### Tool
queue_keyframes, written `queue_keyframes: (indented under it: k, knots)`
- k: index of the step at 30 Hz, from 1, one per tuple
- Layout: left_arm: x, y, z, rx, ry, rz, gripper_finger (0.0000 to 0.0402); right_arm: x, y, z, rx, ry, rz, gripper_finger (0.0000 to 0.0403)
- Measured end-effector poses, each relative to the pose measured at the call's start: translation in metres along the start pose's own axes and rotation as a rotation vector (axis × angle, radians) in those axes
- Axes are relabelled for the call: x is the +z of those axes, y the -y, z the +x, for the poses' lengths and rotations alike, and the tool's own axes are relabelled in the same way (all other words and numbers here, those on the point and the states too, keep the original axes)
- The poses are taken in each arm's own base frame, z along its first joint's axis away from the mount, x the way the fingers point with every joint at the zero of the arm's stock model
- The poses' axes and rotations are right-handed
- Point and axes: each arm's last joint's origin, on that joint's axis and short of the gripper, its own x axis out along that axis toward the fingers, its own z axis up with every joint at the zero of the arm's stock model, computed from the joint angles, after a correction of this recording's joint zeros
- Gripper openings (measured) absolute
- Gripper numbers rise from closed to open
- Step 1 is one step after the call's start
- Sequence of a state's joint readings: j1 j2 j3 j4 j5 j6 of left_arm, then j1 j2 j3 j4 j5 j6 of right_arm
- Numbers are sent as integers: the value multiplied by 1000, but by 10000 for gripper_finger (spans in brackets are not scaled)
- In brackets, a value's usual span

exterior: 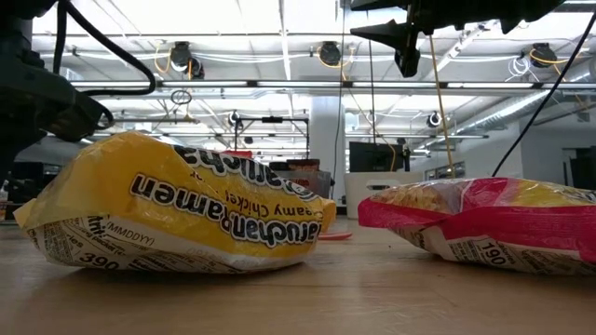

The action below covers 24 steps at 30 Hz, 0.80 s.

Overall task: Pick & Place Food Item
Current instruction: Put the blue green spoon into the white bin

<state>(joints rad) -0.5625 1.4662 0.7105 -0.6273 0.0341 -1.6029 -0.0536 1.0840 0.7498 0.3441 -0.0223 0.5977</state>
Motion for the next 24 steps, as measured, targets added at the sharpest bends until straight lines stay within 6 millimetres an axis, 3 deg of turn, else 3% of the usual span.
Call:
queue_keyframes:
  k: [24]
  knots:
    - [0,0,0,-2,-1,-2,95,0,0,0,0,0,-12,139]
